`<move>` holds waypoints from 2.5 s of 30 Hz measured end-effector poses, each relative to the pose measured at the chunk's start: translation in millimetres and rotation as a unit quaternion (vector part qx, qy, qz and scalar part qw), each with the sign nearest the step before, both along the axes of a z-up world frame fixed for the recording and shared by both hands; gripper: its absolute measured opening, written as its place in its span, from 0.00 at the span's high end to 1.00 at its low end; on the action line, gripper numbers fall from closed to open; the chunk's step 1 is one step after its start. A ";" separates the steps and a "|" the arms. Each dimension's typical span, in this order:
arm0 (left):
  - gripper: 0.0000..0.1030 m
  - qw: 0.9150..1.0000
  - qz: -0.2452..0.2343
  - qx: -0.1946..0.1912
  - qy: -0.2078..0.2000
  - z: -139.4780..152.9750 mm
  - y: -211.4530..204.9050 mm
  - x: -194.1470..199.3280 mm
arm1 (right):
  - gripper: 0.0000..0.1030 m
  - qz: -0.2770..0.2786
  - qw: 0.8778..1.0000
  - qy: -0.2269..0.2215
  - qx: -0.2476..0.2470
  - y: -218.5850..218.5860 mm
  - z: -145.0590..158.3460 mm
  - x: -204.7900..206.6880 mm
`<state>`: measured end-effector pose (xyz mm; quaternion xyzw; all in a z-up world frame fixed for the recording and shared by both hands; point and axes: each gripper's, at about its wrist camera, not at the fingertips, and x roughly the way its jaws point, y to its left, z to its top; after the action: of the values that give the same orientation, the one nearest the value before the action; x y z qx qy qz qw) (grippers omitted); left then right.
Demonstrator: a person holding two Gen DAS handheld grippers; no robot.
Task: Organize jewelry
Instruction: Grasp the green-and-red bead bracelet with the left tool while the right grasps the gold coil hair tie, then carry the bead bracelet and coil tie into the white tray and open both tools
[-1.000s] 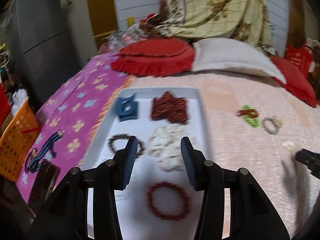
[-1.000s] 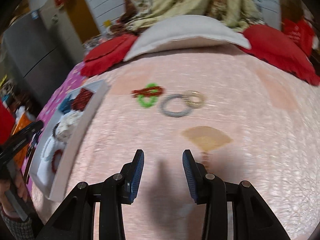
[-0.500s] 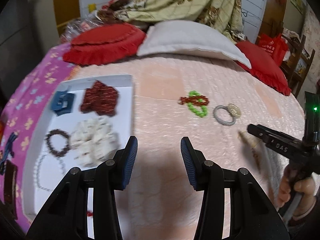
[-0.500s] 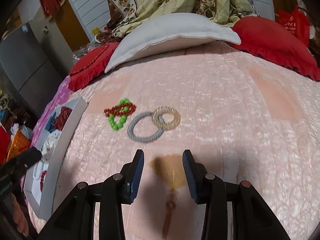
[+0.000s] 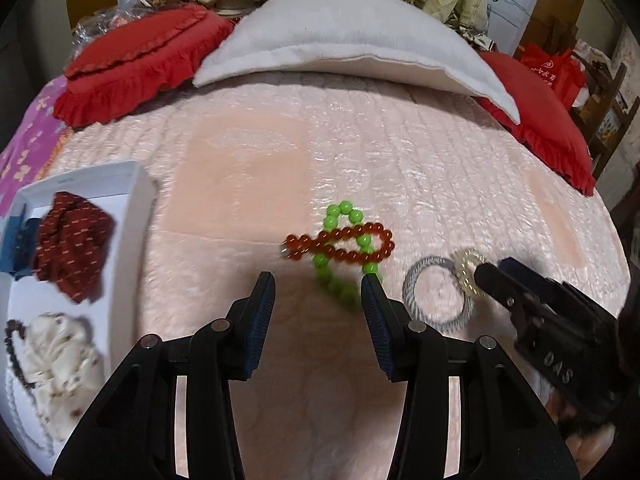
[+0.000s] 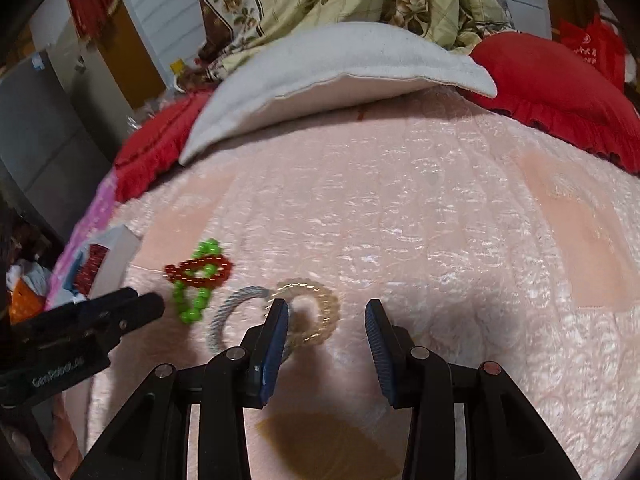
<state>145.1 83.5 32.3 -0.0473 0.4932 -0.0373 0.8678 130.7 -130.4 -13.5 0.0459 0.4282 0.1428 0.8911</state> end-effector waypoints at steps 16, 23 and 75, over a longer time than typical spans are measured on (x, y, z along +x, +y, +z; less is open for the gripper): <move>0.92 0.999 0.008 0.040 0.016 -11.7 1.2 -16.6 | 0.72 -0.033 0.991 -0.033 -0.128 -9.2 -2.0 0.1; 0.92 0.999 -0.029 0.016 0.033 -10.7 6.5 -88.7 | 0.77 -0.060 0.993 -0.013 -0.103 -43.2 -0.6 -22.4; 0.92 0.992 0.020 -0.012 -0.121 114.1 52.5 -249.2 | 0.91 0.016 0.993 -0.065 0.100 -50.1 86.0 -180.5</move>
<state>-104.2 136.0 146.4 -0.0624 0.3830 -0.0317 0.9211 -49.8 -180.5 72.5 0.1190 0.3539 0.2015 0.9055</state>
